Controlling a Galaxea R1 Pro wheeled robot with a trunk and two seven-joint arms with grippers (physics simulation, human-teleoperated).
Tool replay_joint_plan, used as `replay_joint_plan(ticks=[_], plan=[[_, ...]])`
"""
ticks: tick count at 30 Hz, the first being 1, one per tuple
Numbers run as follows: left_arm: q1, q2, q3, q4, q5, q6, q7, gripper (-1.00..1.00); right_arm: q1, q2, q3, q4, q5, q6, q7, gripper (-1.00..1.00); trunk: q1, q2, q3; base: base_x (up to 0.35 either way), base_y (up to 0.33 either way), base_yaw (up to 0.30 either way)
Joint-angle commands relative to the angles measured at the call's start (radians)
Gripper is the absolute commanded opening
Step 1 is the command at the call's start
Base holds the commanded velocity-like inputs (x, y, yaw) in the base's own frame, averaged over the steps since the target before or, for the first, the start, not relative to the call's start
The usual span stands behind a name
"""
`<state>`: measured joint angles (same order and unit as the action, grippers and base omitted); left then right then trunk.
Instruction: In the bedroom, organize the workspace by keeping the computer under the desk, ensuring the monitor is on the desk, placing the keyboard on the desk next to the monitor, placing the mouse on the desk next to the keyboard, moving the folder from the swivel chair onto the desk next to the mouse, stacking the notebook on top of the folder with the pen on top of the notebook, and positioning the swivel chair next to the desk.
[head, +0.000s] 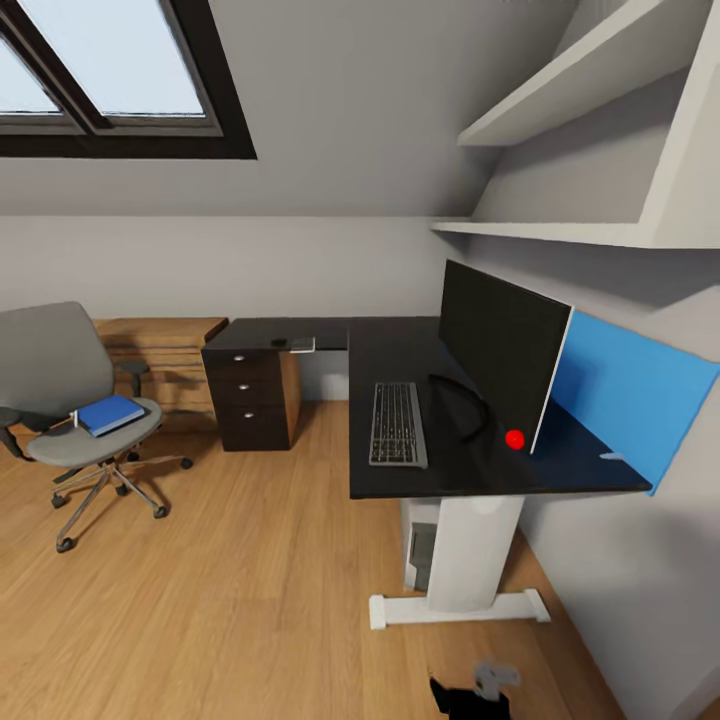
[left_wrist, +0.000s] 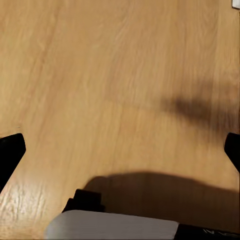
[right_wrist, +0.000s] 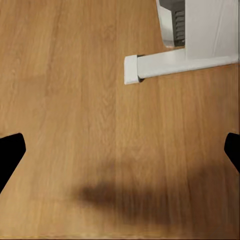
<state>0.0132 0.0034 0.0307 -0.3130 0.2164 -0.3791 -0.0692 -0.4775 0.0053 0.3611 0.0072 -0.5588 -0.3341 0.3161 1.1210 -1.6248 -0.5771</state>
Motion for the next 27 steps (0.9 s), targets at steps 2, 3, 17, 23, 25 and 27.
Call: replay_joint_plan(ticks=[2,3,17,23,25,27], plan=[[0.001,-0.006,0.003,-0.011,0.030,0.053,-0.009,1.00,0.015,0.000,0.006,0.008,-0.007,-0.014,0.004,1.00,-0.008,0.014,0.006,0.000,0.000,0.000],[0.001,-0.012,0.002,-0.027,0.039,0.082,-0.008,1.00,0.022,0.000,0.006,0.009,-0.005,-0.018,0.003,1.00,-0.012,0.021,0.009,0.000,0.000,0.000],[0.001,-0.046,-0.004,-0.073,0.052,0.181,-0.006,1.00,0.034,0.005,0.007,0.013,-0.001,-0.026,-0.078,1.00,-0.065,0.119,0.053,0.000,0.000,0.000],[0.001,-0.043,0.001,-0.107,0.057,0.157,-0.006,1.00,0.034,0.001,0.006,0.013,-0.001,-0.026,-0.093,1.00,-0.088,0.161,0.071,0.000,0.000,0.000],[0.001,-0.041,0.006,-0.110,0.061,0.145,-0.005,1.00,0.034,0.001,0.006,0.013,-0.001,-0.027,-0.094,1.00,-0.096,0.175,0.078,0.000,0.000,0.000],[0.001,-0.036,0.030,-0.110,0.078,0.133,-0.006,1.00,0.034,0.000,0.006,0.012,-0.002,-0.028,-0.095,1.00,-0.100,0.182,0.081,0.000,0.000,0.000]])
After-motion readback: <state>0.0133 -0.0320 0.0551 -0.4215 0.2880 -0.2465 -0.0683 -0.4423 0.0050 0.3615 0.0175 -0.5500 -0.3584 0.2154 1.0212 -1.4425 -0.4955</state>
